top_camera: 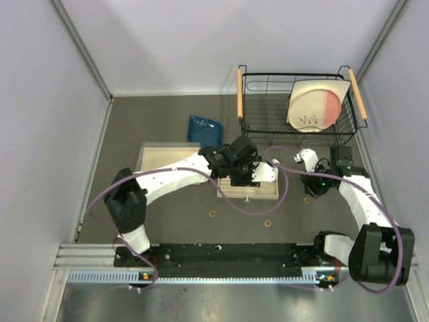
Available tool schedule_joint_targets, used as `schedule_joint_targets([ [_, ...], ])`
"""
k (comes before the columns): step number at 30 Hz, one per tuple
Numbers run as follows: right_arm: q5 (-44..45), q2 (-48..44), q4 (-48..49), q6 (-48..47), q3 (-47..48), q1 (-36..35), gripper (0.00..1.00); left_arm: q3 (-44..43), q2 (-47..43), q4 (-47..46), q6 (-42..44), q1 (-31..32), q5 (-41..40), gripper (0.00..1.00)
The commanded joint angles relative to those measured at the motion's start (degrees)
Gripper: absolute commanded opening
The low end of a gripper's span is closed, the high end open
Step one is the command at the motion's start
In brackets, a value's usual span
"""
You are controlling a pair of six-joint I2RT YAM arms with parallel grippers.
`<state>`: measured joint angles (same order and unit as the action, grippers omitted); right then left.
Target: Organize the mixed jewelry
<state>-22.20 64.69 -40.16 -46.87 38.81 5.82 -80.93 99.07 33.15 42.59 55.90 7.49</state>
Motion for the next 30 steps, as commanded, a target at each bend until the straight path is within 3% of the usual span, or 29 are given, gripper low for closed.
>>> schedule_joint_targets([
  [1, 0.49, -1.76, -0.44, -1.2, 2.41, 2.43, 0.44, 3.31, -4.74, -0.36, 0.91, -0.26, -2.3, 0.56],
  [8, -0.48, 1.22, -1.85, -5.68, 2.77, 4.37, 0.44, 13.15, -11.7, -2.12, 2.06, -3.6, -2.3, 0.55],
  [30, -2.85, 8.18, -0.53, -13.07, -0.22, 3.5, 0.44, 12.29, -15.57, -2.03, -4.88, -21.88, 12.46, 0.56],
])
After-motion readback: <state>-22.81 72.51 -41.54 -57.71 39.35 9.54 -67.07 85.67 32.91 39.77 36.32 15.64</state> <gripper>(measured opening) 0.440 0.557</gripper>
